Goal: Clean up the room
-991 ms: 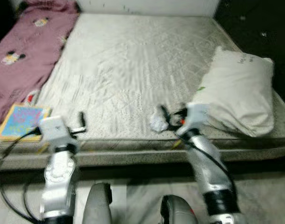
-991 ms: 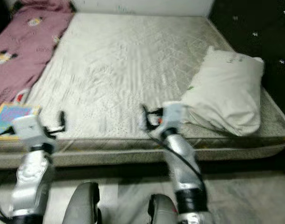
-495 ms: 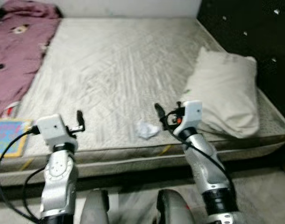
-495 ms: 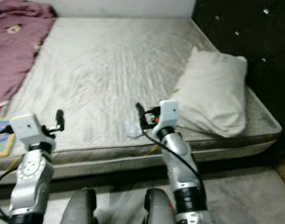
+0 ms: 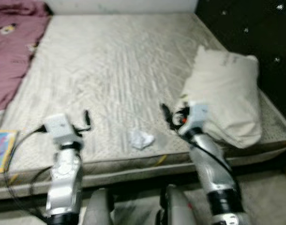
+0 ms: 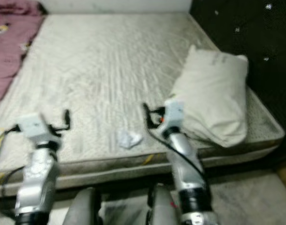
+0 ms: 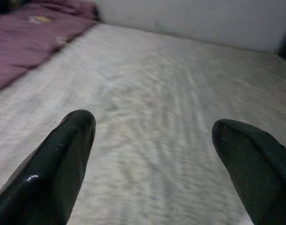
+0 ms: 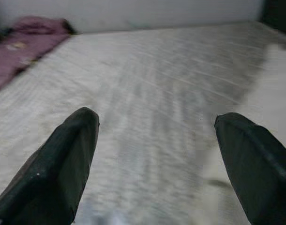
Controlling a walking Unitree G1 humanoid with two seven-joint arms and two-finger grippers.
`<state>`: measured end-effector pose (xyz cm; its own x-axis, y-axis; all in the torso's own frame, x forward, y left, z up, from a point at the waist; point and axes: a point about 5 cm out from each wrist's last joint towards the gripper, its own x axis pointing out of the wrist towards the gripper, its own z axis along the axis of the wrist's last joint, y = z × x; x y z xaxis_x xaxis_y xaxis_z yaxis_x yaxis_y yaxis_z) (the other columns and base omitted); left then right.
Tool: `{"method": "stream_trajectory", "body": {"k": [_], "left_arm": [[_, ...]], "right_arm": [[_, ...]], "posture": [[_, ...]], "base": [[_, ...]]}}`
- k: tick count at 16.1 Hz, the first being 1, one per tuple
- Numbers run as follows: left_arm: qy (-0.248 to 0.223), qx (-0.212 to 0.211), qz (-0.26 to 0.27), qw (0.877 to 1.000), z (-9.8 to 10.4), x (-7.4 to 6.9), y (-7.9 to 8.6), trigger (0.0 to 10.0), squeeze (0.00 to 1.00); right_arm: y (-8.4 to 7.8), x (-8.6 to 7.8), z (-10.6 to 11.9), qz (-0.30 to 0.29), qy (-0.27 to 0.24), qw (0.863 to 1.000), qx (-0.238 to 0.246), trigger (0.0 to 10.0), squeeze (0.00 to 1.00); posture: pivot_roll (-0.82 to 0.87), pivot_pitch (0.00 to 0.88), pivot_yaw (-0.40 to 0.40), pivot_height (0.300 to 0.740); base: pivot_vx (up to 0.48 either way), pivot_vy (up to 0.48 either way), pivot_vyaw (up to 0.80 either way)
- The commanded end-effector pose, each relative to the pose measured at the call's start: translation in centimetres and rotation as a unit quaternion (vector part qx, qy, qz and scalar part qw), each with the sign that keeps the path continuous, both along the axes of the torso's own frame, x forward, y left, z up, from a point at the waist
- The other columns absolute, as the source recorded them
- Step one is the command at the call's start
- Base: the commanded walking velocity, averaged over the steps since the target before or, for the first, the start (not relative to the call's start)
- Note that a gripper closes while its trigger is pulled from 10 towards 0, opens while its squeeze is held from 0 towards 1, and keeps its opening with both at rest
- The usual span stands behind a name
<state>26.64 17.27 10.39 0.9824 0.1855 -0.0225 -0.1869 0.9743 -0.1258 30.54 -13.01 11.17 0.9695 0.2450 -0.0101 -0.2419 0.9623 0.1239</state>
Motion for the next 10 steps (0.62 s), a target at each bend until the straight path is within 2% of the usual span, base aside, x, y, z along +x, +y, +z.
{"method": "stream_trajectory", "body": {"k": [1,7,10], "left_arm": [[0.009,0.006,0.013,1.000,-0.27,-0.19,0.68,10.0,0.00],[0.016,-0.001,0.035,0.999,-0.36,-0.69,1.03,10.0,0.00],[0.020,0.003,0.023,1.000,-0.34,-0.86,0.61,10.0,0.00]], "right_arm": [[0.57,0.00,-0.02,0.009,0.002,1.000,0.007,10.0,0.00],[1.15,-0.15,-0.16,0.027,0.002,1.000,0.007,10.0,0.00],[1.50,0.03,-0.45,0.042,0.010,0.999,-0.004,10.0,0.00]], "posture": [[-0.04,0.055,-0.042,0.633],[-0.03,0.071,-0.037,0.559],[-0.03,0.082,-0.029,0.530]], "base": [[0.000,0.000,0.00],[0.000,0.000,0.00],[0.000,0.000,0.00]]}}
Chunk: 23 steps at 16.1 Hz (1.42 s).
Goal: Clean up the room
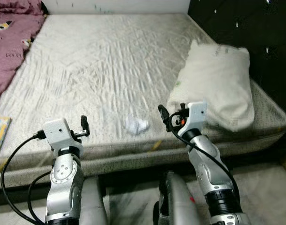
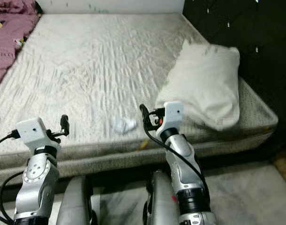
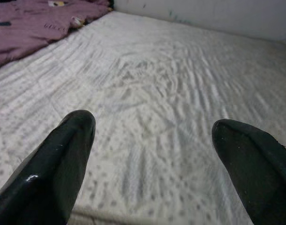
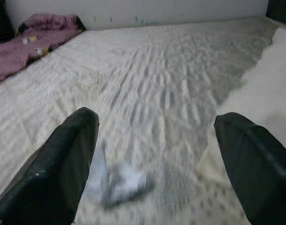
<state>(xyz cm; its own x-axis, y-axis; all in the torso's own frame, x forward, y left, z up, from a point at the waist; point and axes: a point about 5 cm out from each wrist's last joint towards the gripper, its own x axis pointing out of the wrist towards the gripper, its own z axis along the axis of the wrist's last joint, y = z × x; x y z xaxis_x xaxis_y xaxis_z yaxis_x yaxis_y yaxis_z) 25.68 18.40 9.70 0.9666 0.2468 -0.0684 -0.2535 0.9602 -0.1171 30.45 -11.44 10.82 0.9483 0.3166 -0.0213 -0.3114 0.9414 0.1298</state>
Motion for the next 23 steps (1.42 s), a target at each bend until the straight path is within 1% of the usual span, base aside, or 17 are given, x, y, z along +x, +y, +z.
{"method": "stream_trajectory", "body": {"k": [1,3,5,6,8,10,12,15,17,18,20,23], "left_arm": [[-0.003,0.010,-0.009,1.000,0.4,0.1,-0.5,10.0,0.00],[-0.005,0.014,-0.006,1.000,0.6,0.1,-0.4,10.0,0.00],[0.001,0.022,0.010,1.000,0.6,-0.2,0.2,10.0,0.00],[0.000,0.031,0.016,0.999,0.7,-0.1,0.3,10.0,0.00],[-0.001,0.029,0.020,0.999,0.7,-0.1,0.5,10.0,0.00],[-0.001,0.025,0.019,1.000,0.8,-0.2,0.5,10.0,0.00],[-0.003,0.020,0.011,1.000,0.9,-0.5,0.4,10.0,0.00],[-0.010,0.013,0.002,1.000,1.0,-0.4,0.3,10.0,0.00],[-0.013,0.013,-0.005,1.000,1.0,-0.4,0.2,10.0,0.00],[-0.012,0.014,-0.007,1.000,1.0,-0.3,0.1,10.0,0.00],[-0.011,0.012,-0.010,1.000,1.1,-0.3,-0.1,10.0,0.00],[-0.010,0.007,-0.016,1.000,1.0,-0.1,-0.2,10.0,0.00]], "right_arm": [[0.0,0.2,-0.2,0.010,0.007,1.000,-0.011,10.0,0.00],[0.0,0.7,-0.3,0.014,0.009,1.000,-0.016,10.0,0.00],[0.1,1.5,0.1,0.019,-0.003,0.999,-0.031,10.0,0.00],[0.2,1.6,0.3,0.022,-0.007,0.999,-0.035,10.0,0.00],[0.6,1.8,0.3,0.025,-0.005,0.999,-0.028,10.0,0.00],[1.0,1.9,0.2,0.033,-0.002,0.999,-0.026,10.0,0.00],[1.0,2.1,0.1,0.036,-0.003,0.999,-0.024,10.0,0.00],[1.1,2.0,0.2,0.043,-0.009,0.999,-0.025,10.0,0.00],[1.2,1.9,0.2,0.047,-0.014,0.998,-0.029,10.0,0.00],[1.2,1.9,0.2,0.048,-0.016,0.998,-0.032,10.0,0.00],[1.1,2.0,0.2,0.042,-0.014,0.999,-0.025,10.0,0.00],[0.9,2.1,0.1,0.042,-0.014,0.999,-0.026,10.0,0.00]], "posture": [[-0.02,0.089,-0.028,0.530],[-0.01,0.090,-0.031,0.530],[0.00,0.086,-0.034,0.530],[0.00,0.085,-0.035,0.530],[0.00,0.083,-0.041,0.530],[0.01,0.095,-0.047,0.530],[0.01,0.100,-0.048,0.530],[0.01,0.099,-0.048,0.530],[0.01,0.099,-0.048,0.530],[0.00,0.101,-0.046,0.530],[0.00,0.106,-0.045,0.530],[0.00,0.107,-0.047,0.530]], "base": [[0.000,0.000,0.00],[0.000,0.000,0.00],[0.000,0.000,0.00],[0.000,0.000,0.76],[0.000,0.000,0.63],[0.000,0.000,0.00],[0.000,0.000,0.00],[0.000,0.000,0.00],[0.262,0.000,0.00],[0.289,0.000,0.80],[0.289,0.000,0.00],[0.320,0.000,0.00]]}}
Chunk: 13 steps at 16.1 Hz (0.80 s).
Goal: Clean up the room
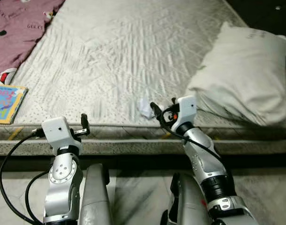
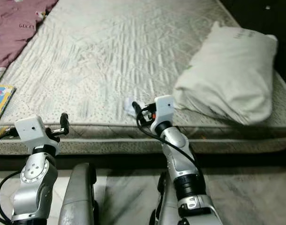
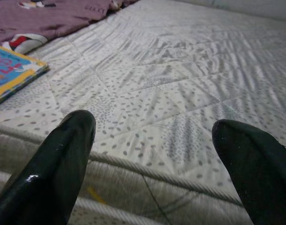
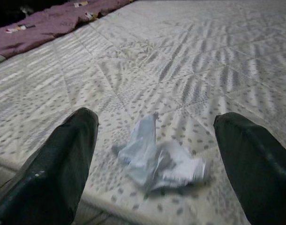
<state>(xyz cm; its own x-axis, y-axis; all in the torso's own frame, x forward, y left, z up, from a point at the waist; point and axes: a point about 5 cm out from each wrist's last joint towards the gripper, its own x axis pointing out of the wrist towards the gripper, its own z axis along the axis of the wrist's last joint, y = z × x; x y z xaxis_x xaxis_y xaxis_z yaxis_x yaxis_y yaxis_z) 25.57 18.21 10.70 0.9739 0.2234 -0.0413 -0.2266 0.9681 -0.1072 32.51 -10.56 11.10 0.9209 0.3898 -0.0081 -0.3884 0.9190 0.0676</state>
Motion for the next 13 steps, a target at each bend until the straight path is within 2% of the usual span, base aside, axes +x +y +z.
{"method": "stream_trajectory", "body": {"k": [1,3,7,8,13], "left_arm": [[0.002,-0.003,-0.006,1.000,0.01,0.01,-0.01,10.0,0.00],[0.004,-0.003,-0.007,1.000,-0.01,0.09,-0.03,10.0,0.00],[0.008,-0.006,-0.007,1.000,-0.09,0.15,-0.14,10.0,0.00],[0.011,-0.003,-0.007,1.000,-0.10,0.10,-0.17,10.0,0.00],[0.020,-0.002,-0.003,1.000,-0.19,-0.38,0.06,10.0,0.00]], "right_arm": [[0.05,0.11,-0.18,0.003,0.004,1.000,-0.001,10.0,0.00],[0.08,0.16,-0.21,0.004,0.003,1.000,-0.003,10.0,0.00],[0.25,0.21,-0.31,0.007,0.006,1.000,0.002,10.0,0.00],[0.37,0.24,-0.35,0.014,0.002,1.000,-0.010,10.0,0.00],[0.93,0.54,-0.89,0.035,0.014,0.999,-0.030,10.0,0.00]], "posture": [[0.00,0.107,-0.047,0.530],[0.00,0.107,-0.047,0.530],[0.00,0.109,-0.045,0.530],[0.01,0.111,-0.045,0.530],[0.03,0.122,-0.043,0.530]], "base": [[0.364,0.000,0.00],[0.356,0.000,0.00],[0.000,0.000,0.00],[0.000,0.000,0.00],[0.000,0.000,0.80]]}}
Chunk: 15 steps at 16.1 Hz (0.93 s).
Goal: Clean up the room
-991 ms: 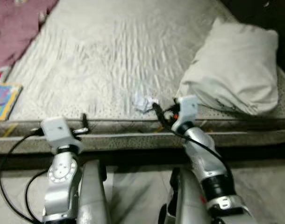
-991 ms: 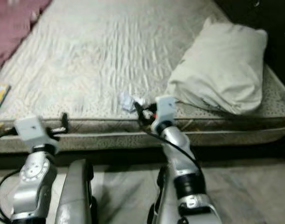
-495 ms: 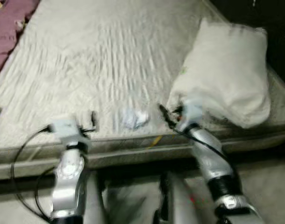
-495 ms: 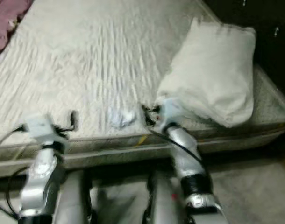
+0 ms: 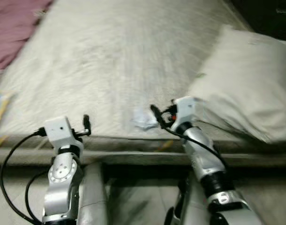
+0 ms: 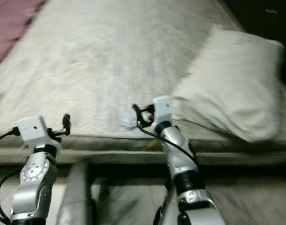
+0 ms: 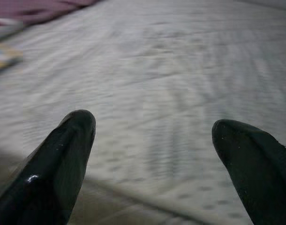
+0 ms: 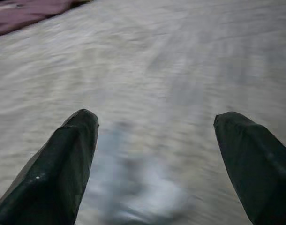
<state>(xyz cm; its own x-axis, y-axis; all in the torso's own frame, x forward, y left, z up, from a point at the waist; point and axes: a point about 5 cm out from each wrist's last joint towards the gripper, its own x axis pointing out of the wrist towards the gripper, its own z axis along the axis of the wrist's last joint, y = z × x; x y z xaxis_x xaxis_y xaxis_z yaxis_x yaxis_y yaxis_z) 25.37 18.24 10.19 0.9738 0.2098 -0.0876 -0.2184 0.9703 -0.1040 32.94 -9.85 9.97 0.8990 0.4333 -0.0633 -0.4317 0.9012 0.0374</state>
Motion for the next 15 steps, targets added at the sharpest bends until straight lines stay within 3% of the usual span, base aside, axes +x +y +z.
{"method": "stream_trajectory", "body": {"k": [1,3,7,9,11,15], "left_arm": [[0.000,0.003,0.005,1.000,0.3,-0.3,0.1,10.0,0.00],[0.004,0.005,0.006,1.000,0.2,-0.4,0.2,10.0,0.00],[0.008,0.009,0.004,1.000,0.2,-0.4,0.2,10.0,0.00],[0.005,0.034,-0.007,0.999,0.5,-0.6,0.2,10.0,0.00],[-0.004,0.074,-0.021,0.997,1.0,-1.6,0.4,10.0,0.00],[0.024,0.083,0.012,0.996,0.6,-4.2,2.4,10.0,0.00]], "right_arm": [[0.4,0.1,0.0,0.018,0.001,1.000,-0.011,10.0,0.00],[0.6,0.0,-0.6,0.031,0.014,0.999,-0.024,10.0,0.00],[0.9,0.0,-1.5,0.040,0.041,0.998,-0.028,10.0,0.00],[1.6,0.4,-1.8,0.048,0.046,0.996,-0.059,10.0,0.00],[2.0,1.2,-1.6,0.036,0.049,0.996,-0.070,10.0,0.00],[2.6,2.7,-0.5,0.009,0.032,0.997,-0.075,10.0,0.00]], "posture": [[0.03,0.124,-0.042,0.530],[0.03,0.127,-0.039,0.530],[0.04,0.131,-0.037,0.530],[0.05,0.136,-0.037,0.530],[0.09,0.150,-0.043,0.530],[0.13,0.180,-0.049,0.530]], "base": [[0.000,0.000,0.69],[0.000,0.000,0.63],[0.000,0.000,0.00],[0.000,0.000,0.00],[0.000,0.000,0.00],[0.000,0.000,0.00]]}}
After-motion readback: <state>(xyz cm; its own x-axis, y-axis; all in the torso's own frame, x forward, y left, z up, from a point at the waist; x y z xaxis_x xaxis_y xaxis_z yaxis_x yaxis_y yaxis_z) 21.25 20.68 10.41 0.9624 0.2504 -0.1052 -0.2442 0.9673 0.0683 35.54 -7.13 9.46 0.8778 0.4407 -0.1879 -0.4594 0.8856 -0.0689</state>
